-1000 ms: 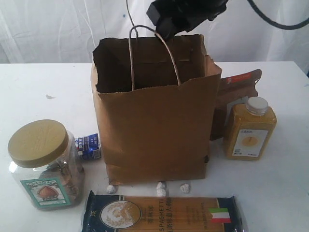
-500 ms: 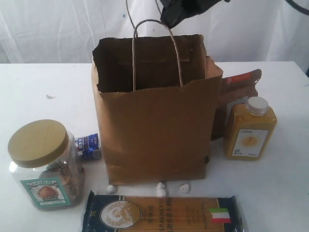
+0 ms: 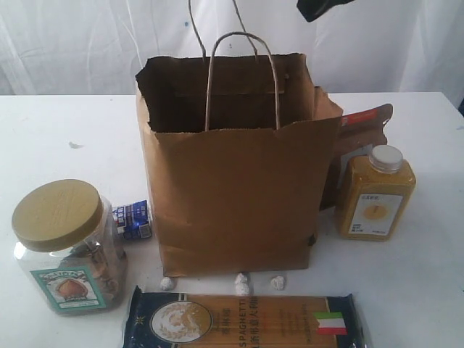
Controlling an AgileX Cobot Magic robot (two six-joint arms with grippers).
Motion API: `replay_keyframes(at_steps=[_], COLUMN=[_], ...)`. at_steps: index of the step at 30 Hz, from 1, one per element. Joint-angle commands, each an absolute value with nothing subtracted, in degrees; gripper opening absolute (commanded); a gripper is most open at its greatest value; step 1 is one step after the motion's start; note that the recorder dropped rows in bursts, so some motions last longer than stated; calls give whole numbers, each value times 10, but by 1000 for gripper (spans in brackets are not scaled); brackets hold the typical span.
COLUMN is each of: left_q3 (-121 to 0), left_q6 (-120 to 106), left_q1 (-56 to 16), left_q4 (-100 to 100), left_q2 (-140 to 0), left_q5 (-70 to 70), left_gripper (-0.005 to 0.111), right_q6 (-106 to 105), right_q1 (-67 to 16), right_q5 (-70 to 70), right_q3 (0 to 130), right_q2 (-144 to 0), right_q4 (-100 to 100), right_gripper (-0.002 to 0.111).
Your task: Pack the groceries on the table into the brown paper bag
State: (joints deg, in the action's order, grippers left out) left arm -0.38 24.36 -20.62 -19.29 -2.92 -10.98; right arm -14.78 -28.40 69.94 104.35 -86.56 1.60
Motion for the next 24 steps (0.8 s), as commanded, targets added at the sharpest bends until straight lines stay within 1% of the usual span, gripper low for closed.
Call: replay_keyframes(at_steps=[1, 13, 24], left_q3=[0, 0, 0], left_q6=[241, 241, 241], left_q1=[-205, -205, -205], left_q4=[-192, -192, -192], left_q2=[-27, -27, -27], left_q5=[-111, -111, -111], left_gripper=[0, 0, 0], right_q6=[-153, -279, -365], right_q1=[-268, -241, -223], right_q5=[700, 699, 623], right_q3=[1045, 1044, 1044], right_q2=[-864, -947, -1006], right_q4=[20, -32, -84], right_gripper=[66, 66, 66])
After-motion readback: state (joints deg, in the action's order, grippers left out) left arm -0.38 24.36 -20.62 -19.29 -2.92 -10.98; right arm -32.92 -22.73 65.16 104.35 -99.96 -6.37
